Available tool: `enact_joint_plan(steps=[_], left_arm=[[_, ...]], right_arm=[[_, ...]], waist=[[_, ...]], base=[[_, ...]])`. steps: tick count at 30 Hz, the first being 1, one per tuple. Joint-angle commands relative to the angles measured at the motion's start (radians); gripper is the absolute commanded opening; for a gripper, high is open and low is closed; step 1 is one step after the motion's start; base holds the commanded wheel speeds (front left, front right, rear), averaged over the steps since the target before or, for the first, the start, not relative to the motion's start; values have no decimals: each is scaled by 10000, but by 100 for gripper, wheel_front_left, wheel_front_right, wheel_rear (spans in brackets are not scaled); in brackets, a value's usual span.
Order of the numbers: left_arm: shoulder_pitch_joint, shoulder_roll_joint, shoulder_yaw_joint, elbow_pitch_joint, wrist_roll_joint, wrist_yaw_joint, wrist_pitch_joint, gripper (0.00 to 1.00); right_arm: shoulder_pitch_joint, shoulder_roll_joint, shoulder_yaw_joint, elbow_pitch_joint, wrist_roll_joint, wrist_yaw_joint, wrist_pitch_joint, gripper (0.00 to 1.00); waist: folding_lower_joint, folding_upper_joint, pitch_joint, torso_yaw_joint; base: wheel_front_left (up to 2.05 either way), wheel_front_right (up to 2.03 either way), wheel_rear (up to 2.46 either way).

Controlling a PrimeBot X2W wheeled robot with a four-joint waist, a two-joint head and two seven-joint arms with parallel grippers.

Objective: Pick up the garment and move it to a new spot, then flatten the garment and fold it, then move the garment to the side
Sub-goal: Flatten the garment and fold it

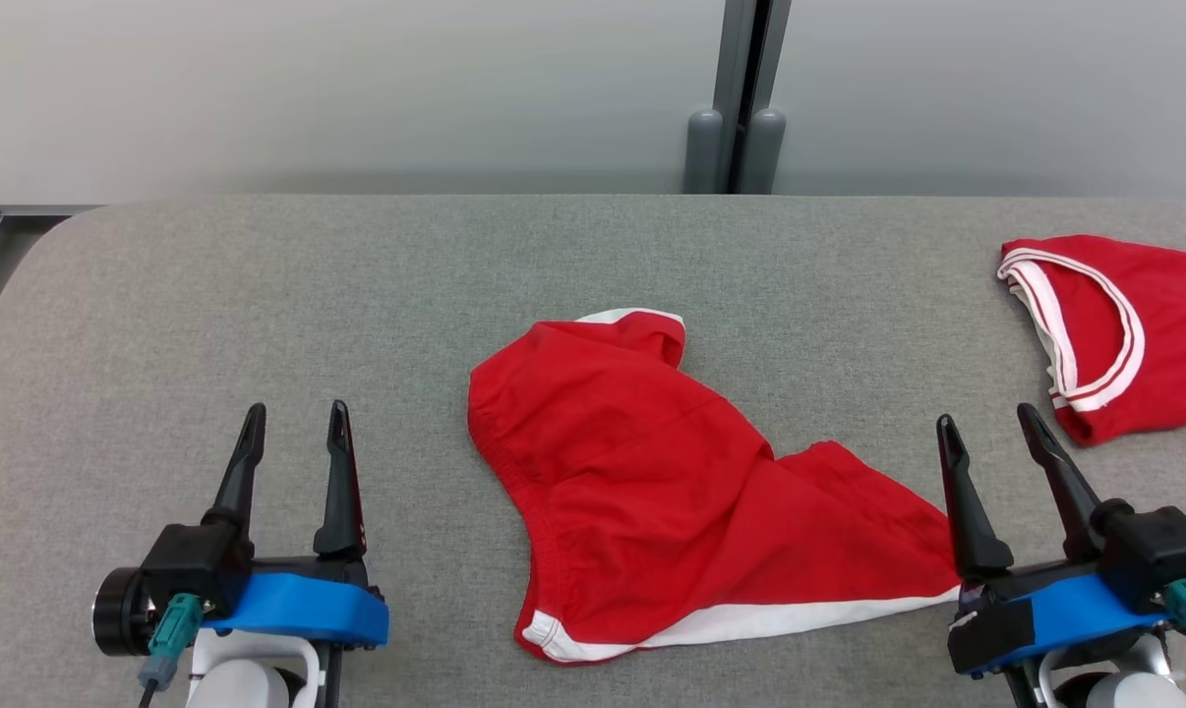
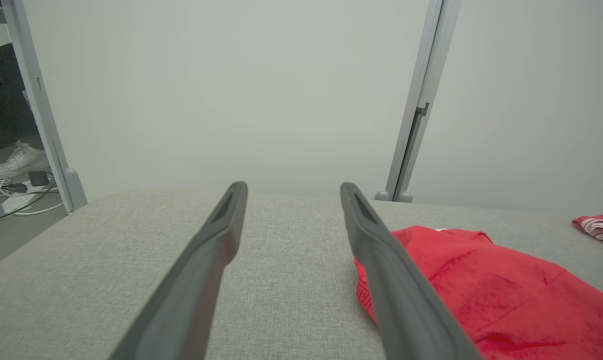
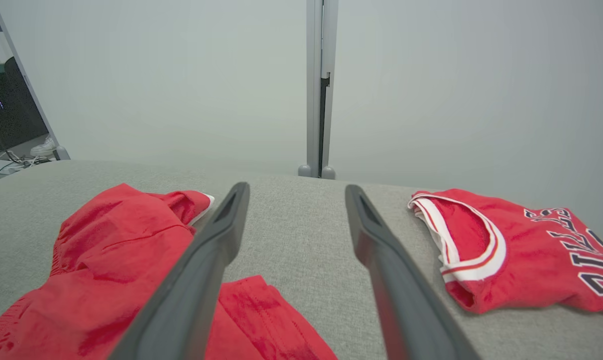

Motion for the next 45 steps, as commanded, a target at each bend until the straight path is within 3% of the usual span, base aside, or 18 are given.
enact_joint_plan(steps=[1, 13, 18, 29, 45], left_arm=[[127, 16, -2, -38, 84, -13, -46, 100], [752, 146, -124, -144, 224, 87, -46, 100], [779, 199, -336, -198, 242, -96, 26, 100], [869, 432, -2433, 265, 560, -851, 528, 100], [666, 1044, -4762, 1342, -257, -944, 872, 100]], right_arm=[[-11, 59, 5, -23, -18, 2, -118, 100], [478, 172, 33, 199, 16, 4, -372, 100], [462, 174, -25, 312, -31, 4, -264, 100], [156, 83, -682, 1964, -256, 4, -340, 100], [-616, -54, -785, 4610, -224, 4, -881, 100]], waist=[[0, -1, -65, -47], [0, -1, -357, -264], [0, -1, -370, -277], [0, -1, -91, -212], [0, -1, 383, -370]], base=[[0, 0, 0], [0, 0, 0], [0, 0, 0], [0, 0, 0], [0, 0, 0]])
